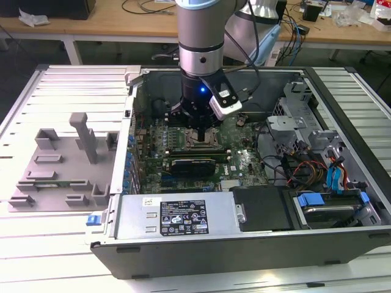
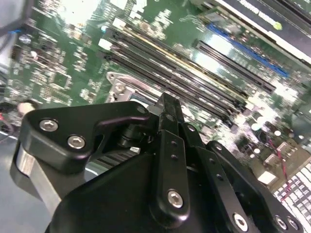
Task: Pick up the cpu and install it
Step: 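Install the second cpu locking lever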
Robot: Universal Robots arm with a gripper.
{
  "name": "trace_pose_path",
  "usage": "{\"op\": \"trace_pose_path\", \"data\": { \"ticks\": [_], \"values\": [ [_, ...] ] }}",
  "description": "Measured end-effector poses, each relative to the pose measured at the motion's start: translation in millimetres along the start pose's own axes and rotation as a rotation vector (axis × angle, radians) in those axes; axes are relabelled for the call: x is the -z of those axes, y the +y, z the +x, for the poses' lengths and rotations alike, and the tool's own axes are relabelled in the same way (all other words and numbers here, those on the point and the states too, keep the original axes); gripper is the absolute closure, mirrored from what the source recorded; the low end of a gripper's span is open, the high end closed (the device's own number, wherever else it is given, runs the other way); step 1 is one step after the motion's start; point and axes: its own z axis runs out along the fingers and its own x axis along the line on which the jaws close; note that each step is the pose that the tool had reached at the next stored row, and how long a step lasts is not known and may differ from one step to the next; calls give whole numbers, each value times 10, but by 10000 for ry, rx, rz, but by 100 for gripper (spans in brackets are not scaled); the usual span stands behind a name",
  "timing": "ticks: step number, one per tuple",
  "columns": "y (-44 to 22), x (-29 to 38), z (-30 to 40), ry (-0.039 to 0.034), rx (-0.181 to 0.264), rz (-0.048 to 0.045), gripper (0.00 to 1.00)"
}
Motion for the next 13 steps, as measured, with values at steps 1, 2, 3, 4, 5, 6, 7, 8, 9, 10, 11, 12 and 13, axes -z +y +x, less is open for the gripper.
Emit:
{"op": "trace_pose_path", "data": {
  "ticks": [1, 2, 3, 4, 5, 6, 7, 8, 9, 10, 11, 12, 13],
  "values": [
    [0, 0, 0, 110, 7, 1, 89],
    [0, 0, 0, 111, 6, 1, 89],
    [-1, -2, -1, 111, 6, 0, 89],
    [-10, -3, -2, 108, 65, -7, 89],
    [-16, -4, -1, 105, 158, -9, 89],
    [-21, -6, -1, 99, 266, -15, 89],
    [-29, -9, -1, 89, 452, -24, 89],
    [-34, -12, -1, 83, 559, -29, 89],
    [-40, -15, -1, 79, 616, -32, 89],
    [-46, -23, 0, 77, 633, -35, 89],
    [-47, -46, 6, 78, 633, -33, 89],
    [-46, -63, 14, 78, 634, -33, 89],
    [-46, -71, 19, 78, 634, -32, 89]
  ]
}}
